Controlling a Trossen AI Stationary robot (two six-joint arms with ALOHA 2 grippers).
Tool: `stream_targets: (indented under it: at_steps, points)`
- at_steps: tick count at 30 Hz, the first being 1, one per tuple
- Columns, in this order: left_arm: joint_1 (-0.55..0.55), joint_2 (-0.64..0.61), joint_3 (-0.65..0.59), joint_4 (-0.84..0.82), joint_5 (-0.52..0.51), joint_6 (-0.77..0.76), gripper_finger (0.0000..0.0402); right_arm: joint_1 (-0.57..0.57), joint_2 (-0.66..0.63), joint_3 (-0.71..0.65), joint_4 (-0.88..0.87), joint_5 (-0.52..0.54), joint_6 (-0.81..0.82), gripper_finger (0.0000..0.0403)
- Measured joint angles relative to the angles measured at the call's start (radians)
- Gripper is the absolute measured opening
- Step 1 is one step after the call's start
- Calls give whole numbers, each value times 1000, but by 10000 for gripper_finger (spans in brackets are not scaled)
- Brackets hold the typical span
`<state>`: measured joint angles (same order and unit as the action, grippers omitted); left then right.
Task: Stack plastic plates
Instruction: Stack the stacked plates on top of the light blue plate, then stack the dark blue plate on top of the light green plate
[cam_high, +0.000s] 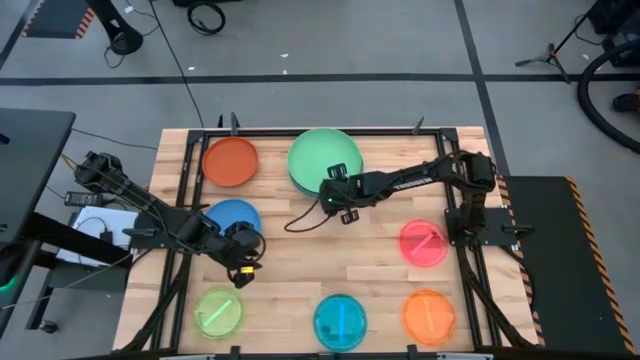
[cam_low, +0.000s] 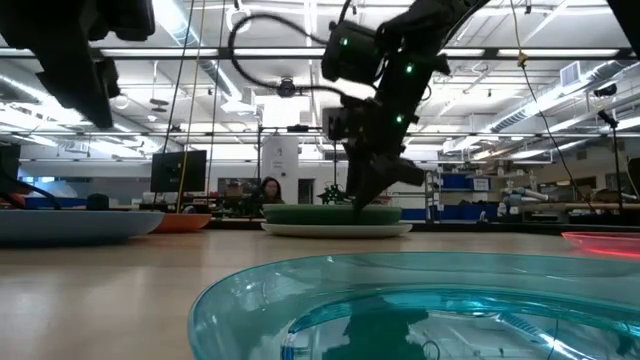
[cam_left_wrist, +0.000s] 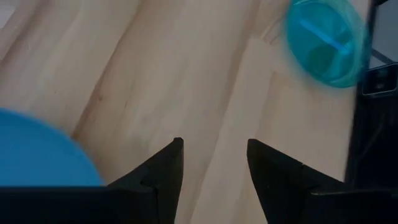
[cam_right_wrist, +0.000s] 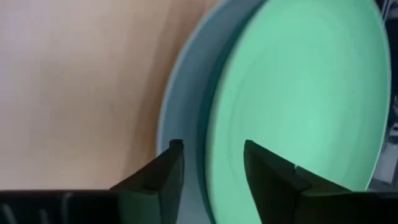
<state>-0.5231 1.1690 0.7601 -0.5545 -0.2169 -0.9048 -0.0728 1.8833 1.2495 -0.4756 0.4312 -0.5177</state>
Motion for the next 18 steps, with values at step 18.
stream_targets:
  at_steps: [18]
  points:
    - [11,241,0,-224,-106,-116,270,288,-169,-1,-7,176,107,213]
